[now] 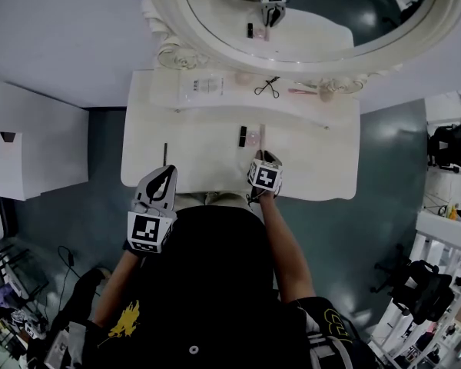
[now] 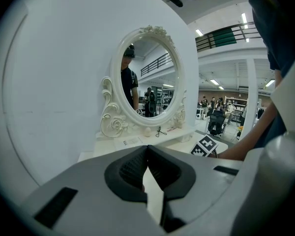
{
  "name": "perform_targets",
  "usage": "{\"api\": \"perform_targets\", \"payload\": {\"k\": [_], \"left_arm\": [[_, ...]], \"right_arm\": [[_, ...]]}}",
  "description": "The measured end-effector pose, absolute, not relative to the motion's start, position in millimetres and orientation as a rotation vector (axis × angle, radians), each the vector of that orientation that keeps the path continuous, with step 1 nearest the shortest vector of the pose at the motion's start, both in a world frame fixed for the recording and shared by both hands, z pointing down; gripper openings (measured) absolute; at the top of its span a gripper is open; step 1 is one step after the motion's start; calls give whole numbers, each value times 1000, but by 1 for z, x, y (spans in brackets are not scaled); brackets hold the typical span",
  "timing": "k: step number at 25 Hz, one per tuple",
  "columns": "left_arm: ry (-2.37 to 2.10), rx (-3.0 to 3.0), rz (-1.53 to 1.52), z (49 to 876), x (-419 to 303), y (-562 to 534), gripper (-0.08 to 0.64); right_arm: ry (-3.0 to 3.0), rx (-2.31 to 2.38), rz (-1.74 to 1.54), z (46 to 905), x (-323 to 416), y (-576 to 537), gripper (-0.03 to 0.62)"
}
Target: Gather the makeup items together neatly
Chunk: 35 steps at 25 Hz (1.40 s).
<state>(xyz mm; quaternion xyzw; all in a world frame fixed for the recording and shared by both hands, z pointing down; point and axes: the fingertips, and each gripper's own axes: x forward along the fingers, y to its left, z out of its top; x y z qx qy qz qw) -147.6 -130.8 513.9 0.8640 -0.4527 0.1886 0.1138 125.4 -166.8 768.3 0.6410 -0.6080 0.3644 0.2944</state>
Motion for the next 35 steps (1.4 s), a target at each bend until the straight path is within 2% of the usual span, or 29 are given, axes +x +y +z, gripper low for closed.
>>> {"api": "perform_targets", "payload": {"k": [4,8,15,22,28,35], "left_arm": [[-1355,2528,513,511,-152,-129,14],[-1427,2494,459,509,-165,-130,15],[-1465,2463,456,512,-175,-123,15],[-1498,2398,481,532,-187,-122,15],[-1464,2234,542,585,-203,-122,38],[-1404,2042,845,700,-228,-119,75]], "right_arm": [[-1602,1709,925,771,125,-165,85],[-1580,1744,873,772,122,-163,127],[-1602,1786,860,771,120,-158,129],[-1598,1795,824,771,131,-142,156],[-1637,1743,842,773,120,-128,158],[-1652,1715,873,773,120,-118,161]]}}
